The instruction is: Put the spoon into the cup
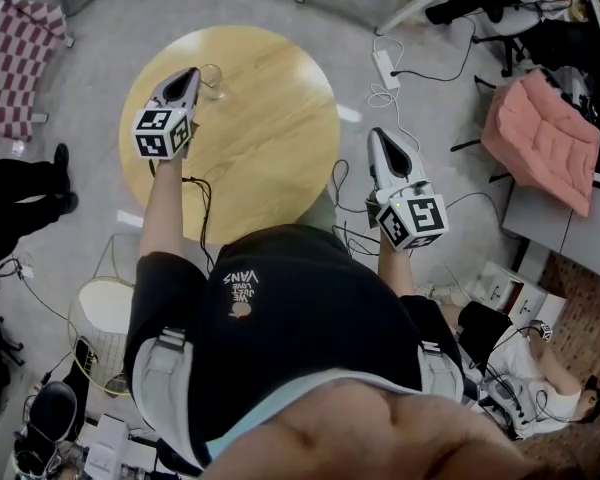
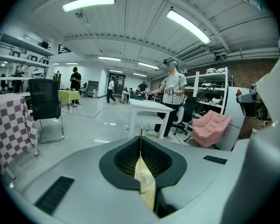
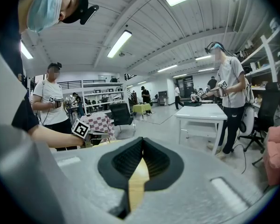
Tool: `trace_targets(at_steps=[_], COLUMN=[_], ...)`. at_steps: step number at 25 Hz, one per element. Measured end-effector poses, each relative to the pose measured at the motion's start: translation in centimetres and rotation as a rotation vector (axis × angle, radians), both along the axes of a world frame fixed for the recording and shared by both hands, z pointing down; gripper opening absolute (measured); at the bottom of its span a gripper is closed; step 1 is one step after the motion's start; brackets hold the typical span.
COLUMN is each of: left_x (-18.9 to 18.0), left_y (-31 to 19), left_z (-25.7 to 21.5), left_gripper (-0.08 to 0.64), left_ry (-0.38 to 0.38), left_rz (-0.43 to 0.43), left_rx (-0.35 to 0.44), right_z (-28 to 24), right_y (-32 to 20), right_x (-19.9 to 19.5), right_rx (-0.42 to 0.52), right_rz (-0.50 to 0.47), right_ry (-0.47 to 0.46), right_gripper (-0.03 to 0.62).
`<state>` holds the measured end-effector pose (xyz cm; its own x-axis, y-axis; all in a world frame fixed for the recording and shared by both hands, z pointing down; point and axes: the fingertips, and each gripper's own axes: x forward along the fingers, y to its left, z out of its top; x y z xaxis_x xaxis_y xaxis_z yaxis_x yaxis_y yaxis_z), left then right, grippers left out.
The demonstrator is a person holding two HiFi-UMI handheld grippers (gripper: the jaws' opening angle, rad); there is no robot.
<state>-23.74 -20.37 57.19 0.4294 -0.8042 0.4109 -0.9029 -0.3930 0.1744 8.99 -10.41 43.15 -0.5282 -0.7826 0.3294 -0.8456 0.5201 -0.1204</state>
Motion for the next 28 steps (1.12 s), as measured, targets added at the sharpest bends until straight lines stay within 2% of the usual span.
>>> trace_targets(at_steps=[12, 16, 28], left_x=[0.0, -0.1, -0.5], left_y=[0.0, -0.1, 0.5], left_z=[0.8, 0.9, 0.1], left_gripper=[0.007, 0.083, 0.083], left_ry=[-0.018, -0.012, 0.012], left_rz=[0.001, -0.007, -0.018], left_rx=[-0.014, -0.019, -0.009], right_z=[0.1, 0.2, -0.3], right_y=[0.2, 0.1, 0.3], right_x=[-0.1, -0.1, -0.2], right_rx=[-0.001, -0.001, 0.005], right_rz=[-0.002, -0.002, -0.004], right_ry=[-0.004, -0.004, -0.009], right_gripper=[-0.002, -0.002, -0.002])
